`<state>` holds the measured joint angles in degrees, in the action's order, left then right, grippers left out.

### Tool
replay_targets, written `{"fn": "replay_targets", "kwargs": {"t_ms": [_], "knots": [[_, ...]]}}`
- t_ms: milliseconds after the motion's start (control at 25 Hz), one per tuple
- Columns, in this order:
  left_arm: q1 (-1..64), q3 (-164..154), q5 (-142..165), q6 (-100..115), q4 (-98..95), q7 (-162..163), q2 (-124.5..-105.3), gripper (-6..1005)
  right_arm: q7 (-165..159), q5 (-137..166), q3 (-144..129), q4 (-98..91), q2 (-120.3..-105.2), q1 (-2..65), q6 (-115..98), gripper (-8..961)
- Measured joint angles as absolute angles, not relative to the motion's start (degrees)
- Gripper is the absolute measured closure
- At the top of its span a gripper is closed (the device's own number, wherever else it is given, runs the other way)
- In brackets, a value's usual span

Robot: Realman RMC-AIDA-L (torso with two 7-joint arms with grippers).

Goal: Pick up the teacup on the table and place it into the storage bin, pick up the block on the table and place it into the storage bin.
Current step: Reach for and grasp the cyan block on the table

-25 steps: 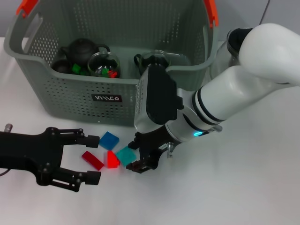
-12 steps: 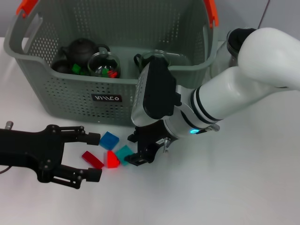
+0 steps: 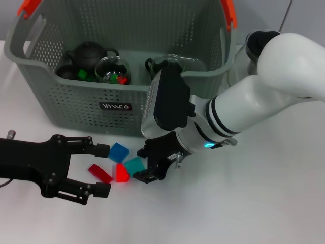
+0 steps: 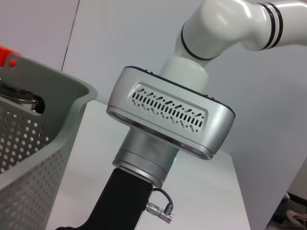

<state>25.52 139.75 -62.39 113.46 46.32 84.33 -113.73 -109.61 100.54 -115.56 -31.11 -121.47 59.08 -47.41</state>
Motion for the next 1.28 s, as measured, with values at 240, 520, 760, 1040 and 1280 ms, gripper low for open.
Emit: {"fn": "replay_targets", "kwargs": {"t_ms": [240,520,760,1040,1280], "knots": [[25.4,139.7,-62.3,113.5,46.3,84.4,-113.82,73,-109.6,100.5,-115.6,-31.2,-121.39,59.1,-49.0,382],[25.5,139.7,-62.0,113.6,46.3,84.4,-113.9,74,-109.7,100.5,-115.5,-31.3,-121.37,59.1,-50.0,382],[25.7,139.7,-62.0,113.9,46.3,85.0,-113.86,74,-109.8,100.7,-114.0,-33.7,-120.53,58.0,-54.9,382],[26.1,139.7,-62.0,114.4,46.5,85.9,-113.73,75,-109.9,103.2,-110.0,-34.1,-120.29,57.9,-57.2,383],[26.2,139.7,-62.0,114.4,46.4,85.8,-113.77,75,-109.4,104.8,-110.9,-34.0,-120.97,58.3,-53.2,383]]}}
